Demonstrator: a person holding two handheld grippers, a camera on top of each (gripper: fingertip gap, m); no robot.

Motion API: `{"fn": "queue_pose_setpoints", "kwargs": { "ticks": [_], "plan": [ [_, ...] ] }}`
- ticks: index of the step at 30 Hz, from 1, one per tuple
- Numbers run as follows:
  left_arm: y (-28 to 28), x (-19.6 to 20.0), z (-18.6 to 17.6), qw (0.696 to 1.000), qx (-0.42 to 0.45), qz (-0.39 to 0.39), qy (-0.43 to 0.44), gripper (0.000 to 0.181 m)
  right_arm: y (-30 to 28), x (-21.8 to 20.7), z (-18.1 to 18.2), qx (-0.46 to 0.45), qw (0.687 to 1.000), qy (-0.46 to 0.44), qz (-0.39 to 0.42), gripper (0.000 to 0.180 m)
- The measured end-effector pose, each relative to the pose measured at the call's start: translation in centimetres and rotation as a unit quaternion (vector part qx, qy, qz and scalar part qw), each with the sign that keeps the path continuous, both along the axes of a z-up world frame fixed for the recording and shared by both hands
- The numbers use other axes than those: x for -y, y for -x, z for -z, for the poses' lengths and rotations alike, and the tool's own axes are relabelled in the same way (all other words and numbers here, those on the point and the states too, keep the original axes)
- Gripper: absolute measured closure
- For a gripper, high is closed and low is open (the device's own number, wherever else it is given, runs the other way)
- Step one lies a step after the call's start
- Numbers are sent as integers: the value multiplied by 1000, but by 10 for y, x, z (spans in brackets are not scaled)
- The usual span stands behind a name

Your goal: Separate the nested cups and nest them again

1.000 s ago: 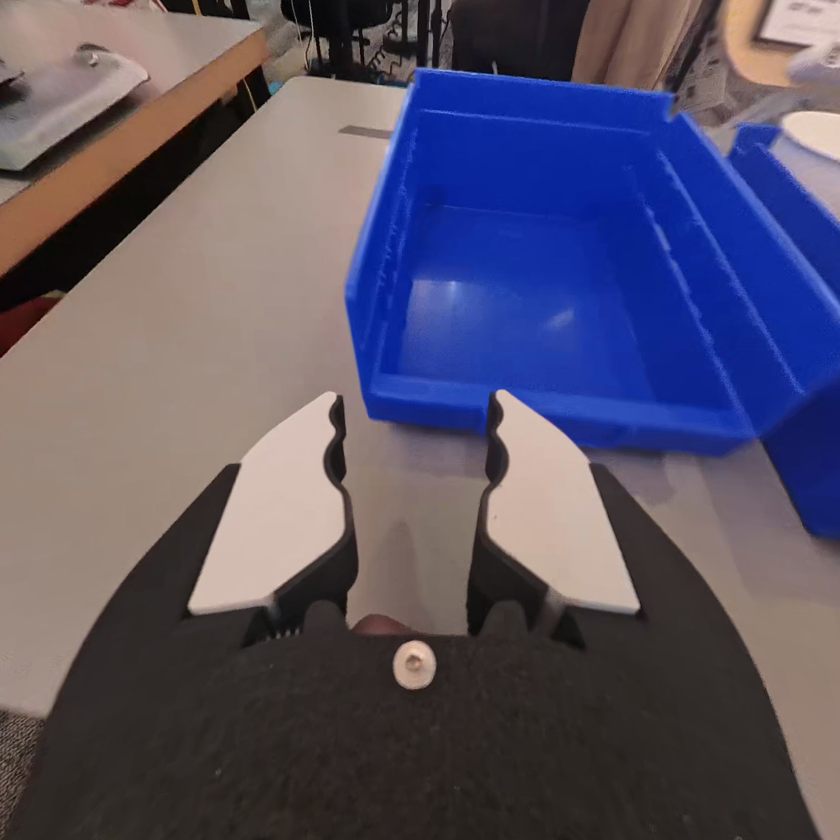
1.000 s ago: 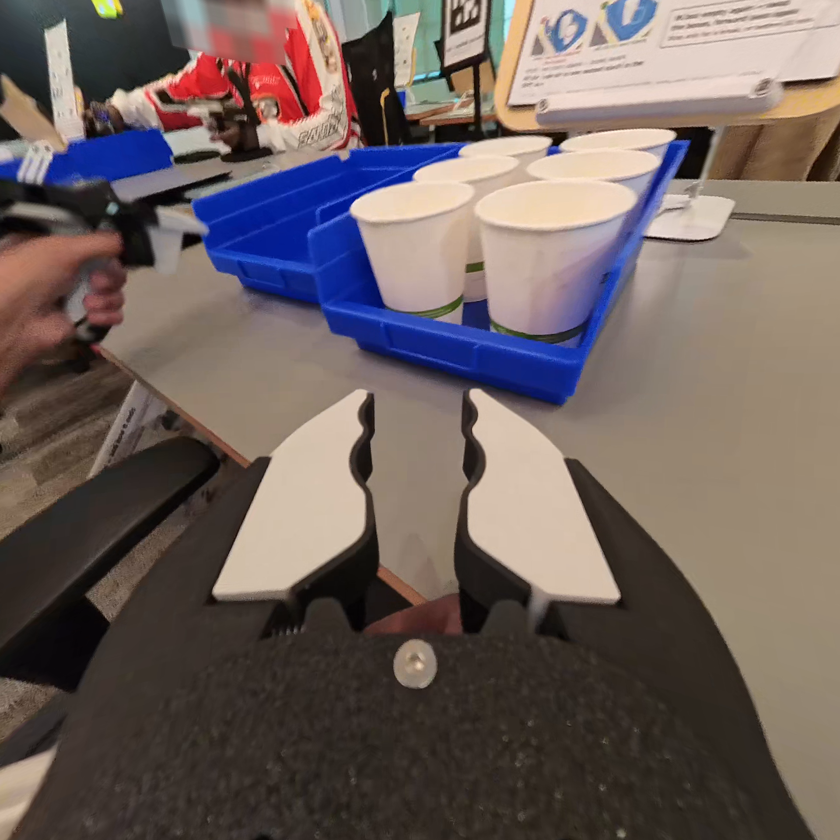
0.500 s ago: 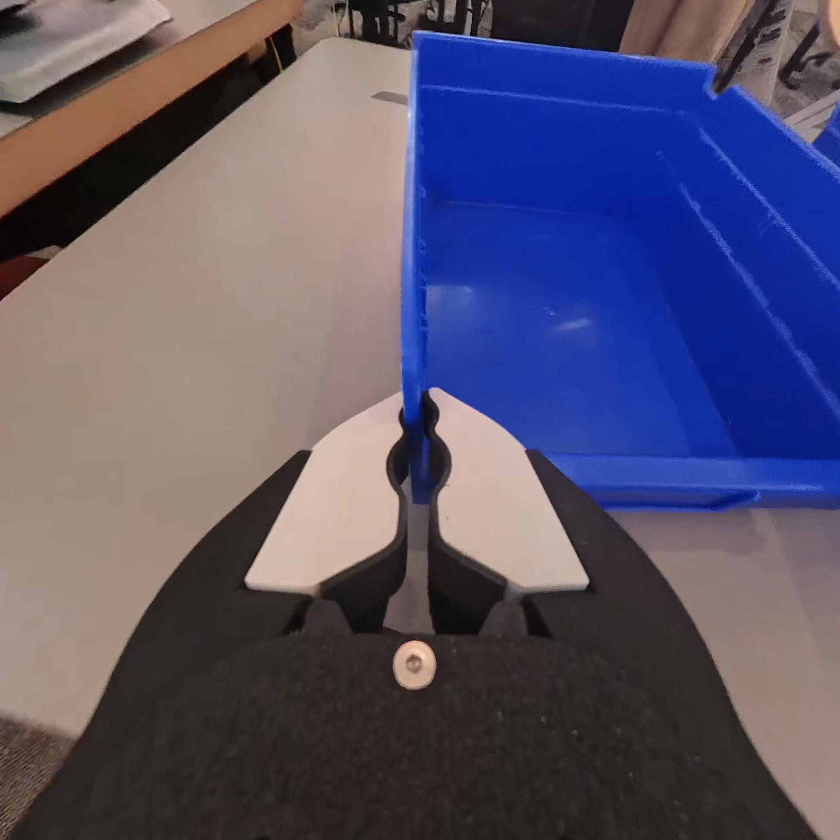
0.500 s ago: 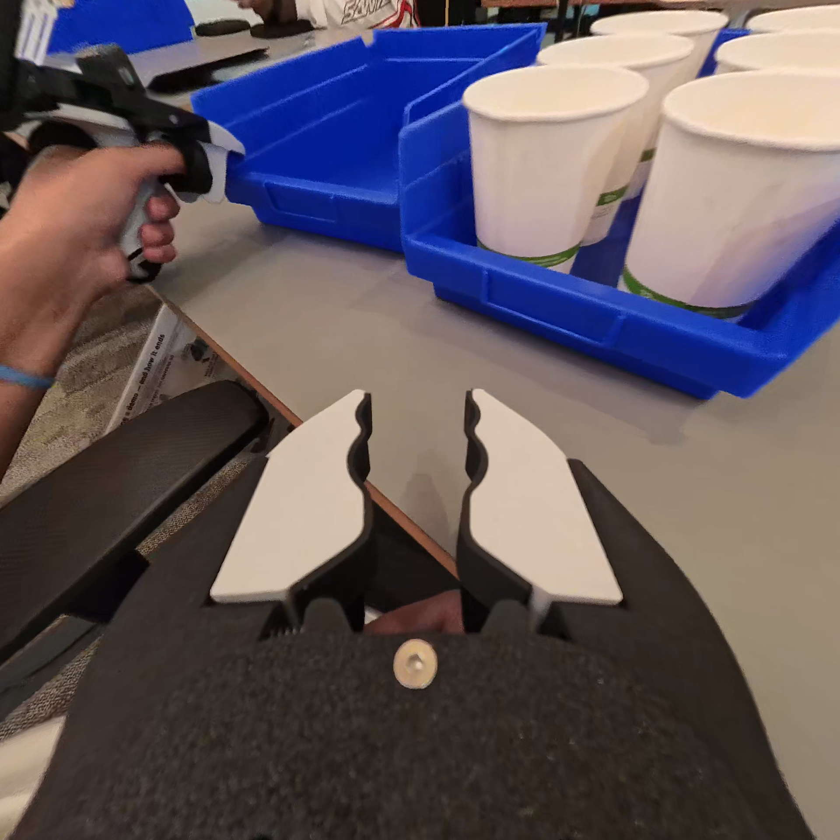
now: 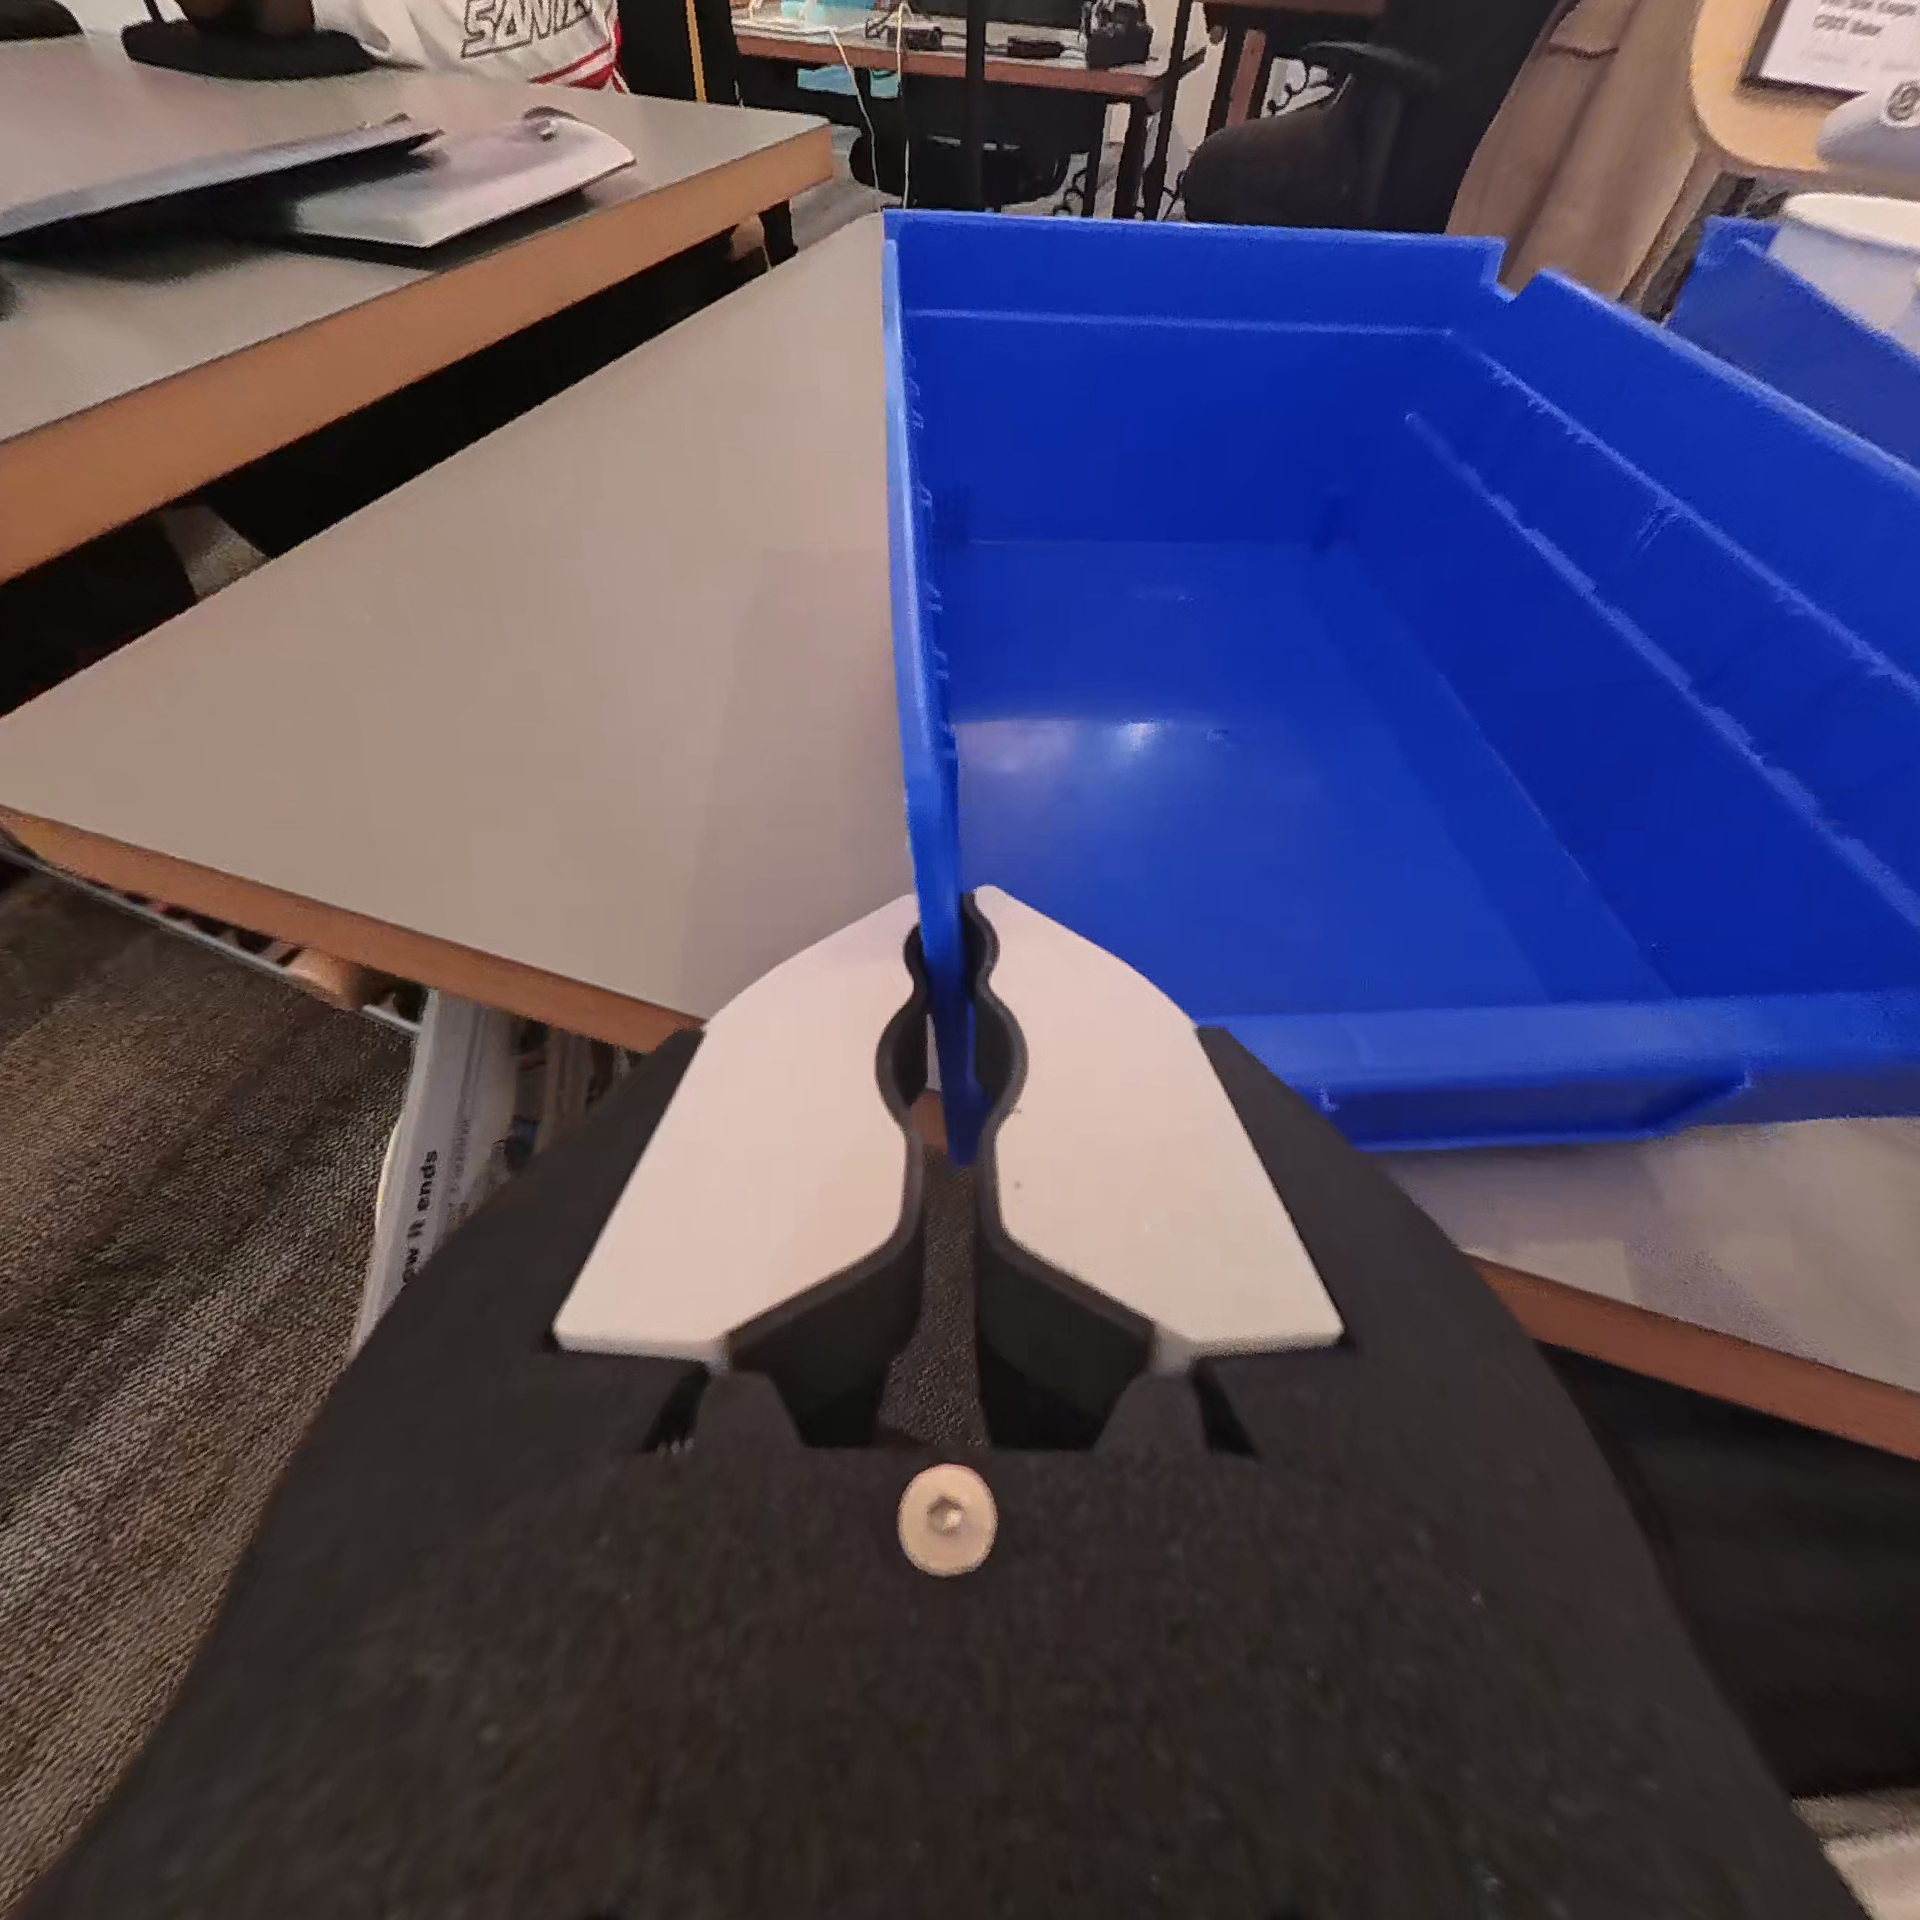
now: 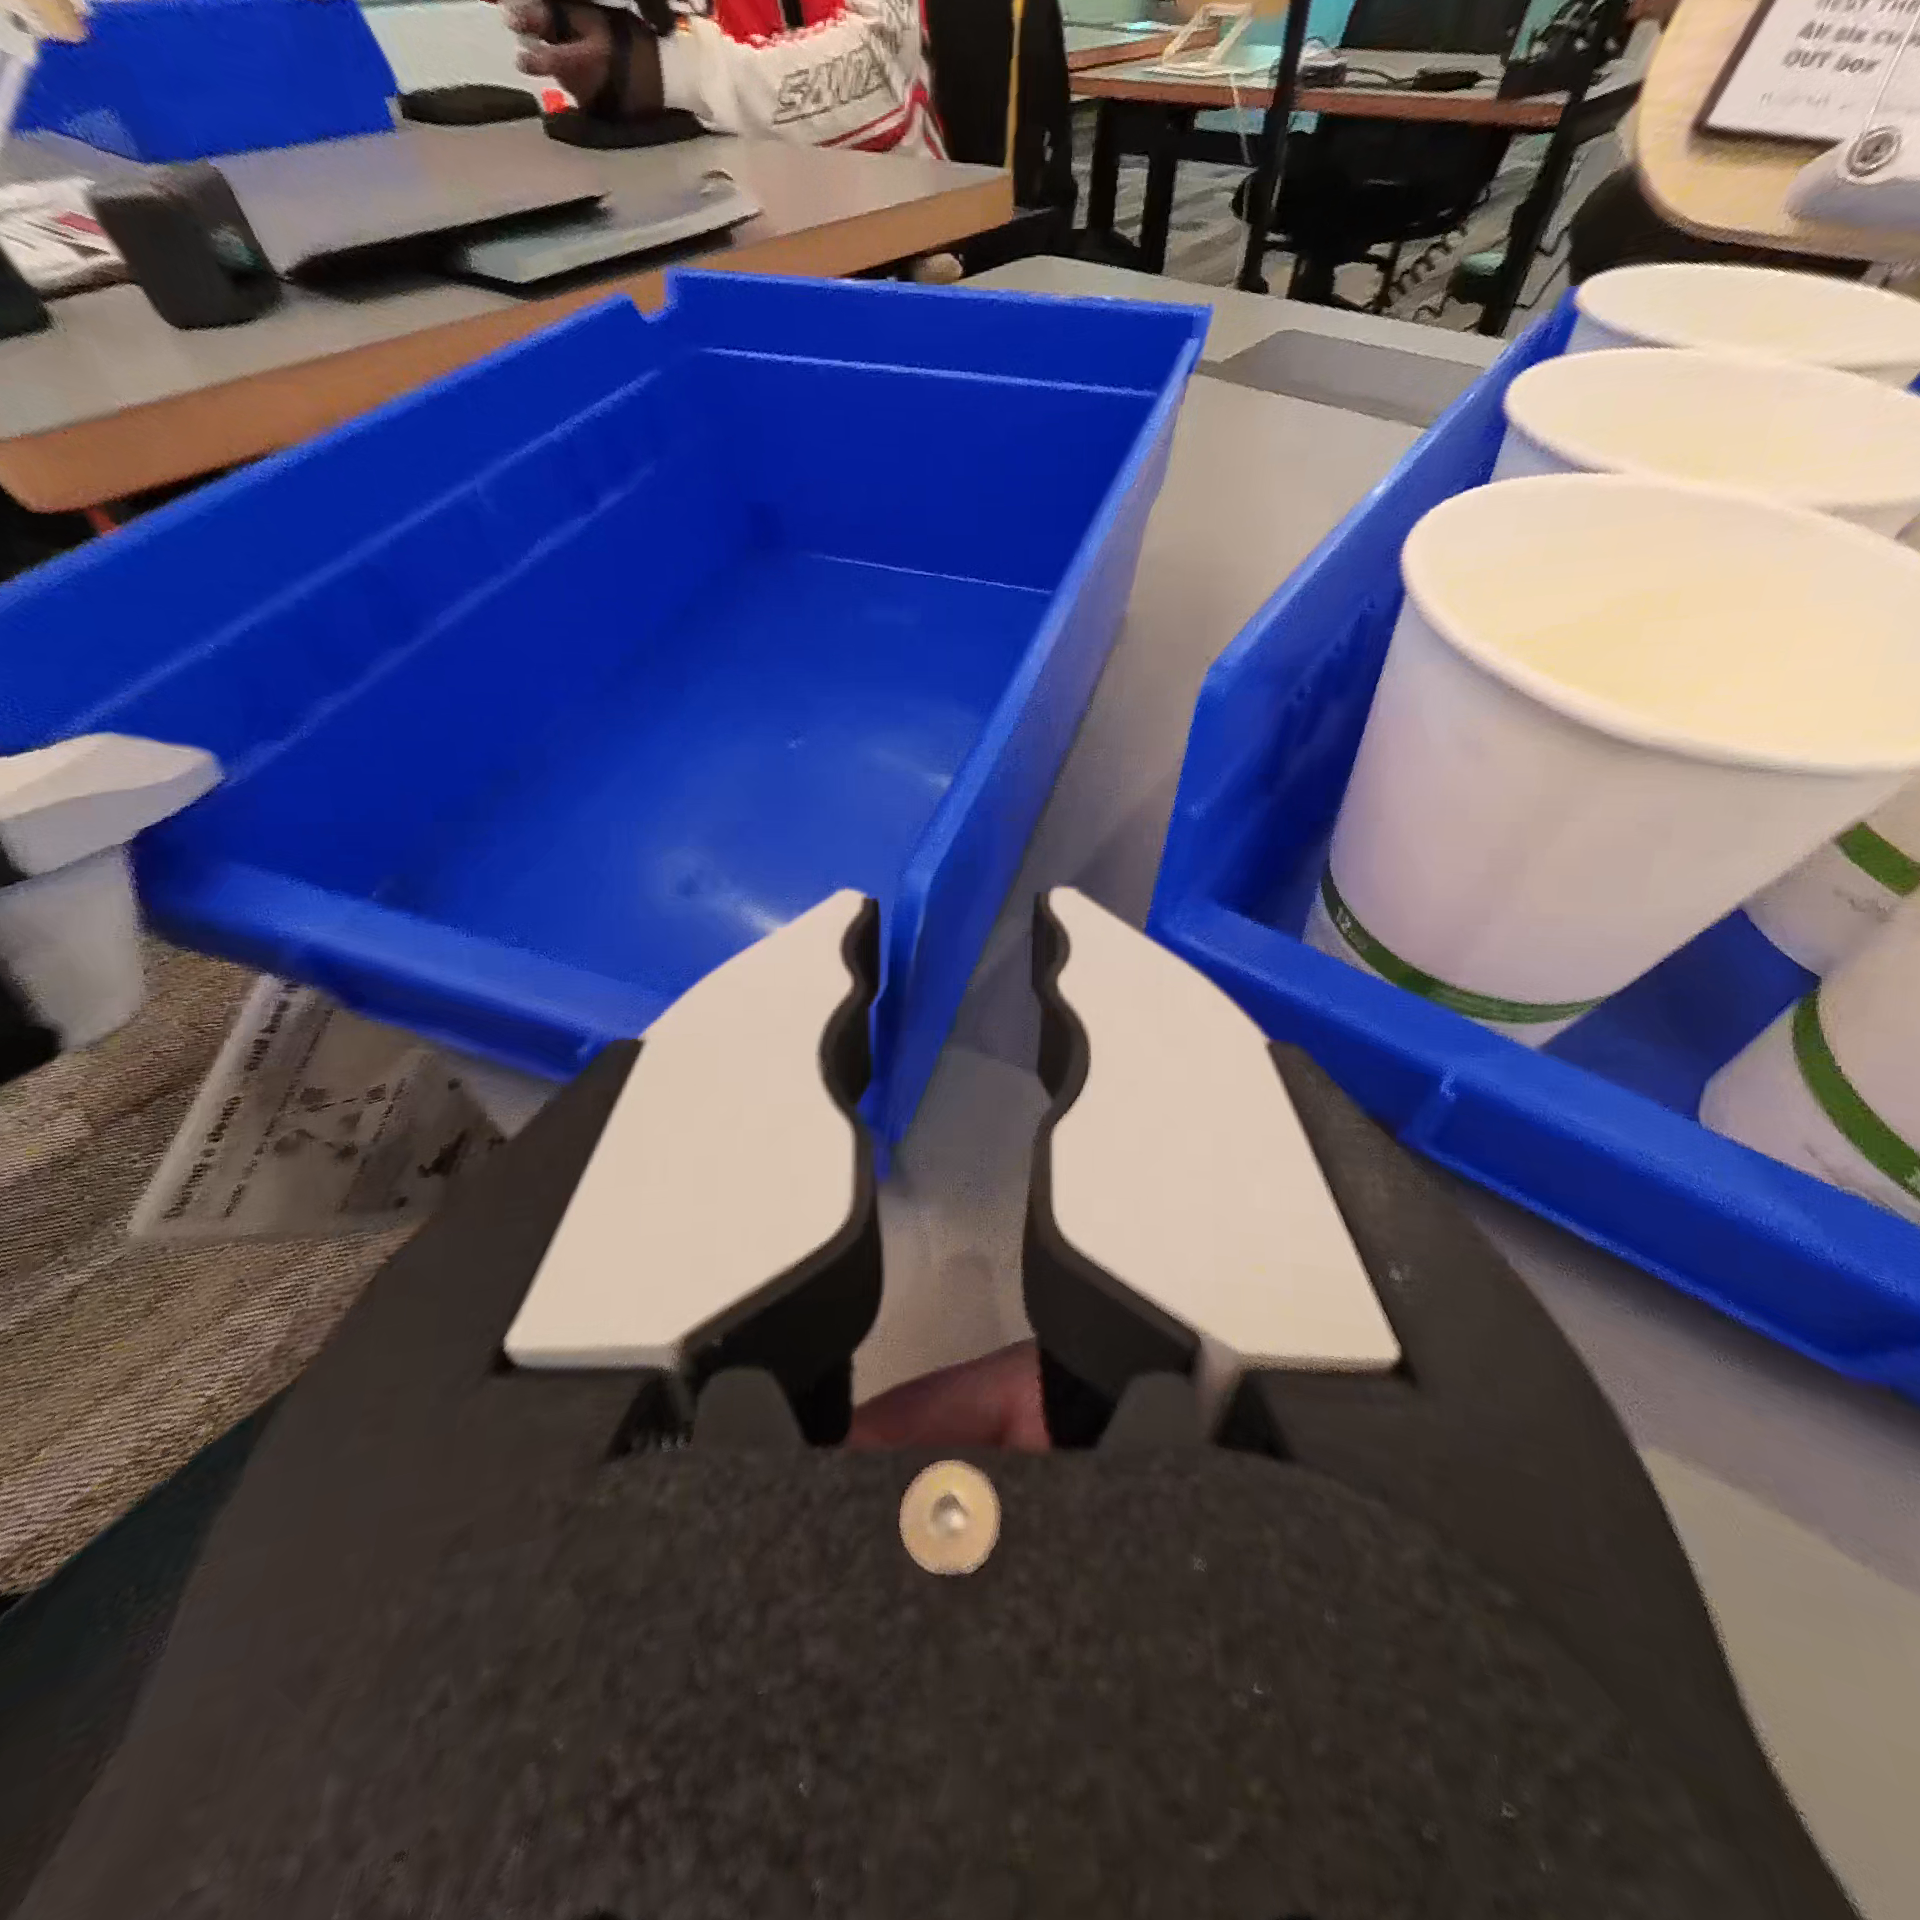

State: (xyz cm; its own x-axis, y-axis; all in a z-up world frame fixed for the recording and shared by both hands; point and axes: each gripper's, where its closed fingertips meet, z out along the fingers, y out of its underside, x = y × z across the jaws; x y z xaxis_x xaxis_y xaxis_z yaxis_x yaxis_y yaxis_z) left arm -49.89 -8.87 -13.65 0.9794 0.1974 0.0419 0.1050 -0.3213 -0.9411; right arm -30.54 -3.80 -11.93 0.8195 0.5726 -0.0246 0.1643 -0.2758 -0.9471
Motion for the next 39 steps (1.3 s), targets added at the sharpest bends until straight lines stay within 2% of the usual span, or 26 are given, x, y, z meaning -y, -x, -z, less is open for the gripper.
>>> {"fn": "queue_pose_setpoints", "kwargs": {
  "ticks": [3, 6, 8, 11, 14, 16, 19, 22, 24, 28, 31, 34, 39],
  "plan": [
    [-4, 5, 0, 1000, -4, 4, -12, 177, 14, -7, 15, 5, 999, 26, -22, 161],
    [-9, 13, -2, 999, -34, -9, -19, 177, 8, -13, 8, 7, 1000, -5, 15, 174],
    [-10, 22, -12, 996, -71, -37, -41, 178, 8, -9, -2, -12, 1000, -19, 11, 175],
    [-19, 35, -46, 988, -91, -58, -111, 178, 2, -3, -35, -38, 997, -69, 16, 176],
    [-33, 42, -97, 975, -107, -64, -181, 178, -15, 5, -87, -65, 989, -129, 25, 176],
    [-51, 37, -134, 968, -113, -42, -222, 178, -39, 6, -127, -77, 982, -166, 41, 176],
    [-96, 5, -177, 960, -128, 27, -247, 178, -98, 0, -179, -68, 968, -219, 100, 176],
    [-165, -32, -213, 951, -131, 94, -264, 177, -175, -13, -212, -61, 955, -241, 162, 176],
    [-222, -57, -223, 948, -122, 140, -260, 177, -234, -23, -222, -43, 948, -241, 206, 176],
    [-339, -97, -210, 946, -104, 211, -222, 177, -350, -34, -204, -24, 948, -182, 261, 175],
    [-419, -114, -180, 948, -67, 248, -187, 178, -427, -35, -167, 8, 947, -134, 292, 175],
    [-491, -123, -138, 946, -71, 278, -149, 178, -495, -33, -122, 15, 943, -93, 320, 175],
    [-555, -123, -76, 944, -94, 299, -99, 178, -552, -37, -54, -3, 950, -32, 311, 175]
  ]
}}
